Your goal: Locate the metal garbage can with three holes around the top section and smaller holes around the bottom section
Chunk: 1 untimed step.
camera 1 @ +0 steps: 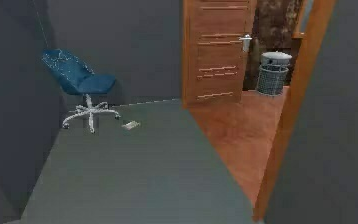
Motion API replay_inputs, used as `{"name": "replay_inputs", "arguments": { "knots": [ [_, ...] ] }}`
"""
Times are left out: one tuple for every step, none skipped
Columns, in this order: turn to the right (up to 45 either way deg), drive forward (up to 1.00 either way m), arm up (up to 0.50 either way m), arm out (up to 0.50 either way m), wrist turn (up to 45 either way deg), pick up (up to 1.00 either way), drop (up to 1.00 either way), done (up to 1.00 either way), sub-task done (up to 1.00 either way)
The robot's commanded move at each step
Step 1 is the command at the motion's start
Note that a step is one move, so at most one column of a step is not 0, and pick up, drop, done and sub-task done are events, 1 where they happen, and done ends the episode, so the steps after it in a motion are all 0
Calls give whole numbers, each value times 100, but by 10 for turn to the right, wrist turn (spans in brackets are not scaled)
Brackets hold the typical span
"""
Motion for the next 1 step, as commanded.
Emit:
{"name": "replay_inputs", "arguments": {
  "knots": [
    [0, 100, 0, 0, 0, 0, 0, 0, 0]
  ]
}}
